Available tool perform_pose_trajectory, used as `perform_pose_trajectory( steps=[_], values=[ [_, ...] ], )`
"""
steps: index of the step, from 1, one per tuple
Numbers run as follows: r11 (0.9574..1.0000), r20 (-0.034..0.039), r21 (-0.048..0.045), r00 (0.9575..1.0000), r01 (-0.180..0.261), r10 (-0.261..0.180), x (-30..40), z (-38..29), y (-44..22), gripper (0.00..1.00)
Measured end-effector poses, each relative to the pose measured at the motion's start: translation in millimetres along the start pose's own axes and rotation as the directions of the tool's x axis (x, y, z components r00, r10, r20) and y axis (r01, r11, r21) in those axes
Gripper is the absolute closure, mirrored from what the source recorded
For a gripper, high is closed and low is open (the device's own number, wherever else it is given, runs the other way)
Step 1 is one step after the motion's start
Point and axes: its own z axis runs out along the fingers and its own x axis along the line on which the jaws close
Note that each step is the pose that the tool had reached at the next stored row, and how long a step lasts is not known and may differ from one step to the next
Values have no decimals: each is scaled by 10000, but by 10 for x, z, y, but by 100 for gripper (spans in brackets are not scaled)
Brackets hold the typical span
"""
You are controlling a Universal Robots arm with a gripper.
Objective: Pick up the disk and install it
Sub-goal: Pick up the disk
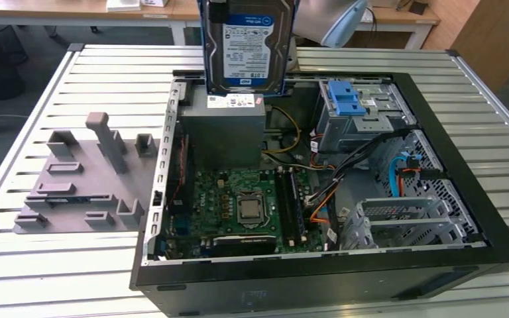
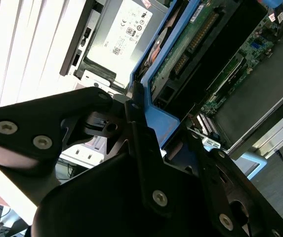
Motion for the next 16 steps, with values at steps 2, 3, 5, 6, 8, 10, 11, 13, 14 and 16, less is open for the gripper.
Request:
perform_pose_trajectory(
  steps=[2,3,5,6,8,10,11,13,14,16],
  values=[
    [10000,1,27,10000,1,-1,2,0,0,64],
    [10000,4,62,10000,1,-1,5,0,-1,64],
    [9998,13,179,10000,1,-1,21,0,-1,64],
    [9997,16,224,10000,0,-1,36,1,-1,64],
    [9996,16,273,10000,0,0,94,4,-2,64],
    [9996,16,281,10000,1,-2,166,14,-4,64],
    [9996,18,283,10000,-2,2,200,24,-4,64],
    [9996,22,285,10000,-53,52,228,43,-6,64],
    [9996,22,284,10000,-80,80,235,51,-9,64],
    [9995,23,283,9999,-105,105,241,61,-32,64]
  ],
)
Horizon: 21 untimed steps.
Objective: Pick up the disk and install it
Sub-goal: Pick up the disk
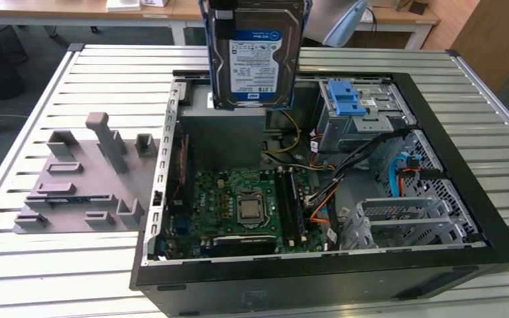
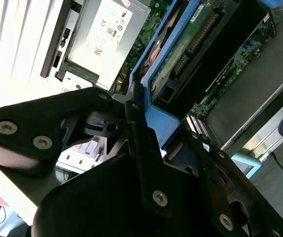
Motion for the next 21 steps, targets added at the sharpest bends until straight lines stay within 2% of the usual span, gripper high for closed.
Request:
perform_pose_trajectory(
  steps=[9,13,16,21],
  values=[
    [10000,-1,-6,10000,-11,11,14,12,-239,64],
    [10000,-2,-40,10000,-19,19,11,13,-325,64],
    [10000,-1,-44,10000,-50,50,30,19,-346,64],
    [9997,-3,-43,9997,-232,232,104,28,-348,64]
  ],
)
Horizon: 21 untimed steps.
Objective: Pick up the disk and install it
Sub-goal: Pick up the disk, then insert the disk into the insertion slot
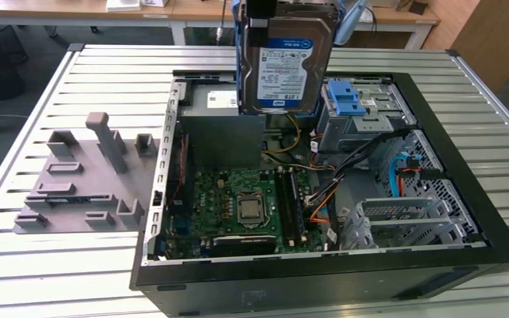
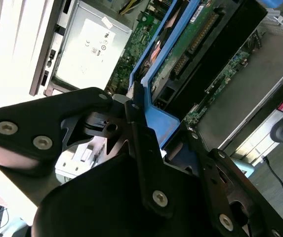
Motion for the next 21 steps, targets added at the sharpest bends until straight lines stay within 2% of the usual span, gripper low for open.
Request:
perform_pose_trajectory(
  steps=[4,9,10,21],
  values=[
    [10000,0,1,10000,-49,49,67,4,-17,64],
    [10000,-1,-9,10000,-48,48,90,6,-133,64],
    [10000,-2,-9,10000,-47,47,91,7,-140,64],
    [10000,-1,-9,10000,-48,48,90,7,-144,64]
  ],
)
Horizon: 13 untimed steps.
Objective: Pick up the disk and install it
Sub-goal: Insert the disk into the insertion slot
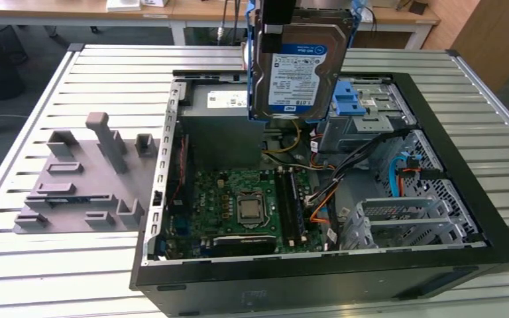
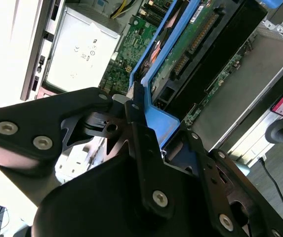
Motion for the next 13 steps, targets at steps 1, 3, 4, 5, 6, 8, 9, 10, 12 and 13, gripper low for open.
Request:
perform_pose_trajectory(
  steps=[1,3,4,5,6,8,9,10,12,13],
  values=[
    [10000,0,0,10000,0,0,0,0,0,64],
    [10000,0,0,10000,0,0,0,0,0,64],
    [10000,0,0,10000,0,0,0,0,0,64],
    [10000,1,0,10000,1,-1,1,0,-1,64],
    [10000,-1,-1,10000,2,-2,10,-1,-3,64],
    [10000,-1,-1,10000,0,0,54,0,-4,64],
    [10000,-1,-1,10000,0,0,84,-1,-6,64],
    [10000,-1,-1,10000,1,-1,117,0,-8,64],
    [10000,2,0,10000,0,0,187,3,-12,64],
    [10000,-1,-1,10000,0,0,228,3,-14,64]
  ],
)
